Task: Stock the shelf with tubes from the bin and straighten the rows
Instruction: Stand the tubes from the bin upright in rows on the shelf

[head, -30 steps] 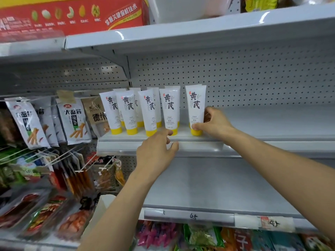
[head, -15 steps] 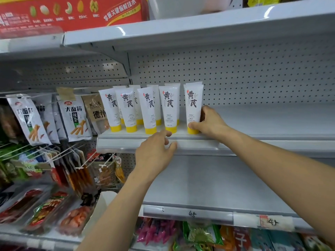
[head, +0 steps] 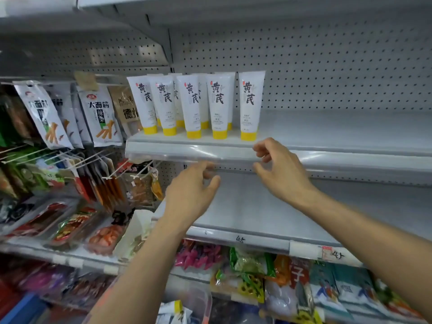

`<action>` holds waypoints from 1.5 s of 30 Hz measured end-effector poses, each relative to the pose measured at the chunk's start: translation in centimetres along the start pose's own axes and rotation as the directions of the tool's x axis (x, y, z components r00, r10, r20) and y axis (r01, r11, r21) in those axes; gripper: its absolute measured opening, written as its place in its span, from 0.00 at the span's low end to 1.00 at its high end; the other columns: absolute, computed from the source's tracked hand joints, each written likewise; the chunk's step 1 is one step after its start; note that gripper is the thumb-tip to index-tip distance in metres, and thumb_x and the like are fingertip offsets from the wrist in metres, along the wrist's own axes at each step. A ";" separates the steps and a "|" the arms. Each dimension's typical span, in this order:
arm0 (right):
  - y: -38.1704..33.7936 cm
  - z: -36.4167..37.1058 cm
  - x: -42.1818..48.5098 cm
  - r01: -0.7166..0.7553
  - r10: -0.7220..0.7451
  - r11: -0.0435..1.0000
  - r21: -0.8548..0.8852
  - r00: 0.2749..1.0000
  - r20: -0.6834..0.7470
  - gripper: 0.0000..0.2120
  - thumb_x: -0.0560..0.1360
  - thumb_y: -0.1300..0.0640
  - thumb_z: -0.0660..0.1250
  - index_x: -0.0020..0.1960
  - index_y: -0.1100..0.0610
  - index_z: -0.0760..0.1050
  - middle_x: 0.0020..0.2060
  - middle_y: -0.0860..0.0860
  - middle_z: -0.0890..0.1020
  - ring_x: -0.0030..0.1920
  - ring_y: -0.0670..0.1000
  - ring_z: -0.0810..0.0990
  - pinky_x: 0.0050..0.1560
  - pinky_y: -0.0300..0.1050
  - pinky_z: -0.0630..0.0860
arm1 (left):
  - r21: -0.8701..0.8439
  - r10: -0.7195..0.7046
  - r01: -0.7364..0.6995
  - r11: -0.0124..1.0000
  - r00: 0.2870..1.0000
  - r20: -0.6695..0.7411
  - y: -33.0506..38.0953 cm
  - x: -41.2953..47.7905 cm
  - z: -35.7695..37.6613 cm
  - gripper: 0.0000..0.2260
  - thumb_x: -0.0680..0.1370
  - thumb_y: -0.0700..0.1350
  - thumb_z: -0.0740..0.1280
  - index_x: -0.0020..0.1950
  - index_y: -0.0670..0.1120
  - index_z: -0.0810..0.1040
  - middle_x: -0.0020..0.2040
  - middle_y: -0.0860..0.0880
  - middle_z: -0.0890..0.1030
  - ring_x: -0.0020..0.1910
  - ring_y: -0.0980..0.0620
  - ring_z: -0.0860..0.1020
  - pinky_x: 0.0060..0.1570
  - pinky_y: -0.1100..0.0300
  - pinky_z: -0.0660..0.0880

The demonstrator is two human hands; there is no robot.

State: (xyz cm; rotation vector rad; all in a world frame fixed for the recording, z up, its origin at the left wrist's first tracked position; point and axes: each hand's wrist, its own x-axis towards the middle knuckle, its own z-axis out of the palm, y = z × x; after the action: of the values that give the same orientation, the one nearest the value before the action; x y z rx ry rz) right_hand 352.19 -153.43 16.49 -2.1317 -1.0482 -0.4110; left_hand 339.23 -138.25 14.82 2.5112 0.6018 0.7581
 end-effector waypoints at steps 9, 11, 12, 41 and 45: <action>0.5 10.0 -6.7 -0.108 0.101 0.994 -0.011 0.889 0.446 0.11 0.76 0.52 0.66 0.58 0.49 0.74 0.53 0.44 0.78 0.49 0.48 0.78 0.51 0.48 0.76 | 0.067 -0.233 0.224 0.972 0.951 0.204 -10.1 -6.5 4.0 0.15 0.78 0.54 0.64 0.64 0.53 0.75 0.51 0.56 0.81 0.49 0.53 0.80 0.50 0.56 0.75; 0.6 13.5 -8.1 -0.142 0.130 0.990 -0.019 0.834 0.537 0.09 0.75 0.53 0.66 0.56 0.49 0.75 0.51 0.44 0.79 0.49 0.49 0.78 0.51 0.48 0.76 | 0.147 -0.292 0.257 0.955 0.898 0.327 -13.9 -8.2 5.3 0.15 0.78 0.54 0.64 0.64 0.53 0.75 0.52 0.55 0.81 0.52 0.51 0.79 0.51 0.57 0.74; 0.5 15.3 -9.0 -0.162 0.143 0.987 -0.020 0.803 0.578 0.09 0.75 0.53 0.66 0.55 0.49 0.75 0.50 0.45 0.80 0.49 0.49 0.79 0.51 0.48 0.77 | 0.163 -0.333 0.291 0.943 0.860 0.386 -15.9 -9.1 5.9 0.15 0.78 0.54 0.64 0.64 0.52 0.75 0.53 0.54 0.81 0.52 0.51 0.78 0.51 0.57 0.74; 2.5 50.8 -30.6 0.375 0.230 0.892 -0.254 0.108 0.967 0.22 0.74 0.59 0.68 0.67 0.62 0.70 0.64 0.59 0.74 0.62 0.59 0.74 0.58 0.52 0.74 | 0.504 -0.831 0.710 0.492 0.210 0.515 -45.0 -23.4 27.5 0.38 0.73 0.53 0.73 0.73 0.39 0.57 0.69 0.40 0.68 0.68 0.39 0.70 0.64 0.48 0.68; 2.1 48.6 -28.8 0.282 0.187 0.938 -0.202 0.081 0.979 0.22 0.75 0.47 0.66 0.64 0.59 0.73 0.62 0.57 0.76 0.63 0.58 0.73 0.63 0.49 0.68 | 0.384 -0.826 0.831 0.402 0.148 0.544 -44.6 -22.1 26.2 0.26 0.75 0.54 0.69 0.67 0.41 0.71 0.64 0.42 0.76 0.63 0.39 0.75 0.62 0.50 0.72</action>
State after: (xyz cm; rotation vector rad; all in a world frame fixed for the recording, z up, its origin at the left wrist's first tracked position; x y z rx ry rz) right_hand 334.70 -135.39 -34.18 -2.6336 -1.8775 1.2824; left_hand 325.99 -121.32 -37.10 1.6868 1.4715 -0.6012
